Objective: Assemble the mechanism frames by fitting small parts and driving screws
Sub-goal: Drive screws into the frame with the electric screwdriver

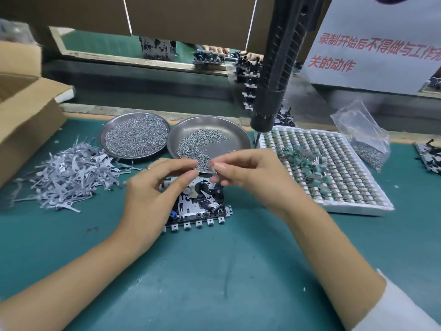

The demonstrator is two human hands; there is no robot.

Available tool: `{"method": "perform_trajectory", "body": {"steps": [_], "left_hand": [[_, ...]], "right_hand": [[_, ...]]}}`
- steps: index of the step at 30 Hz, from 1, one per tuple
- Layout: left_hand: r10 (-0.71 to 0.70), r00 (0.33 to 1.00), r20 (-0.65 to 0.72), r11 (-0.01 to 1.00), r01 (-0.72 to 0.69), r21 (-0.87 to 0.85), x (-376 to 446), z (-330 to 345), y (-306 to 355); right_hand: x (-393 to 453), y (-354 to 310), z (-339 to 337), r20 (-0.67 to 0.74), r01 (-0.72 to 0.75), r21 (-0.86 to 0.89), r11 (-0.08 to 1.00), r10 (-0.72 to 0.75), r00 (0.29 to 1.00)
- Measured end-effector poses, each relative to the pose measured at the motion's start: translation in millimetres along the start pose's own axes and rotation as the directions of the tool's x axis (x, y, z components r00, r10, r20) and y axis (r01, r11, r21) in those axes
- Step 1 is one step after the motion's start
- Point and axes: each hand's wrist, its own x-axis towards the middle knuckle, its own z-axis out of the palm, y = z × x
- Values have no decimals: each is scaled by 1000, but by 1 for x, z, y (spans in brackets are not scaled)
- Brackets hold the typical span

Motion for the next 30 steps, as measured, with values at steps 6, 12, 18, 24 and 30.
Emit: {"method": "perform_trajectory", "body": {"steps": [6, 12, 18, 24, 30], "left_hand": [[-37, 999, 31, 994, 40, -99, 0, -1, 0], [-92, 995, 49, 987, 98, -131, 1, -1, 0], [-108, 993, 48, 983, 114, -143, 0, -1, 0], [-101, 994, 39, 982, 106, -154, 1, -1, -1], [-105, 994, 40, 981, 110, -160, 1, -2, 0]], "right_hand": [[3, 13, 14, 9, 23, 71, 997, -24, 1000], [3, 12, 15, -14, 21, 89, 996, -19, 1000], [3, 13, 15, -31, 27, 86, 996, -24, 999], [3, 14, 15, -35, 28, 79, 997, -25, 999], [3, 14, 16, -33, 23, 109, 994, -19, 999]]}}
